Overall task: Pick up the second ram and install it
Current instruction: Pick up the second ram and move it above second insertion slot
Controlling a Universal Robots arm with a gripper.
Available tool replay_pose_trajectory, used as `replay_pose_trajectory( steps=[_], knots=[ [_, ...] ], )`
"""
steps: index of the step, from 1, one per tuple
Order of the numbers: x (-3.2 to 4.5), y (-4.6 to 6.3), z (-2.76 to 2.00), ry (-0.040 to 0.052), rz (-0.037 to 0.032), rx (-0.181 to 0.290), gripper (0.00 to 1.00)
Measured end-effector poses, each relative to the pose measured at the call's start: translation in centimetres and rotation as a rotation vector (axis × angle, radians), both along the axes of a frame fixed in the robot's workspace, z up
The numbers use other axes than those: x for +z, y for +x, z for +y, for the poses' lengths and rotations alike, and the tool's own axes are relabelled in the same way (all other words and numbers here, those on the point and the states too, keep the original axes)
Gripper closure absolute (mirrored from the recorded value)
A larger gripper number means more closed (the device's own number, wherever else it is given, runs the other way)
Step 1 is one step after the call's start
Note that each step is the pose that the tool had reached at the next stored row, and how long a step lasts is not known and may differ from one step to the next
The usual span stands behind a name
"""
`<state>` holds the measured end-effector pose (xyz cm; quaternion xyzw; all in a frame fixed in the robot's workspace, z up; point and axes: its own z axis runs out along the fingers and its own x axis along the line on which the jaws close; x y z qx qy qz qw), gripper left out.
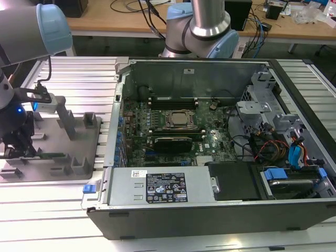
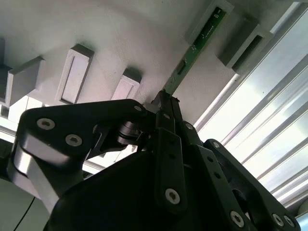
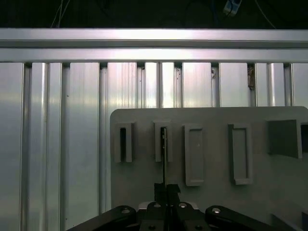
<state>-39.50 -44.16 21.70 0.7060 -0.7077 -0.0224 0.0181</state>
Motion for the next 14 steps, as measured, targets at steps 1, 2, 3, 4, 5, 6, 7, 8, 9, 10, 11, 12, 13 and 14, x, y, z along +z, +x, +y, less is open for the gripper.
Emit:
replay_pose_trajectory(
  steps=[1,2,3,4,5,6,7,8,9,10,11,12,13,14],
  knots=[
    [0.00,0.0,0.00,0.0000,0.0001,0.000,0.91],
    [0.01,0.0,0.00,-0.0001,0.0002,0.000,0.91],
    [0.01,0.0,0.00,-0.0001,0.0001,0.001,0.91],
    [0.01,0.0,0.00,-0.0001,0.0002,0.001,0.91],
    [0.19,0.0,-0.01,-0.0004,0.0006,0.001,0.91],
    [0.43,0.0,0.00,-0.0002,0.0002,0.001,0.91],
    [0.66,0.0,0.00,-0.0002,0.0003,0.001,0.91],
    [1.02,0.0,0.00,-0.0002,0.0002,0.001,0.91],
    [1.27,0.0,0.00,-0.0001,0.0001,0.001,0.91],
    [1.66,0.0,0.00,-0.0002,0.0001,0.001,0.91],
    [2.13,0.0,0.00,-0.0001,0.0001,0.001,0.91],
    [2.85,0.0,0.01,-0.0002,0.0002,0.001,0.91],
    [3.58,0.0,0.01,-0.0001,0.0000,0.001,0.91],
    [4.20,0.0,0.01,-0.0002,0.0002,0.001,0.91]
  ],
)
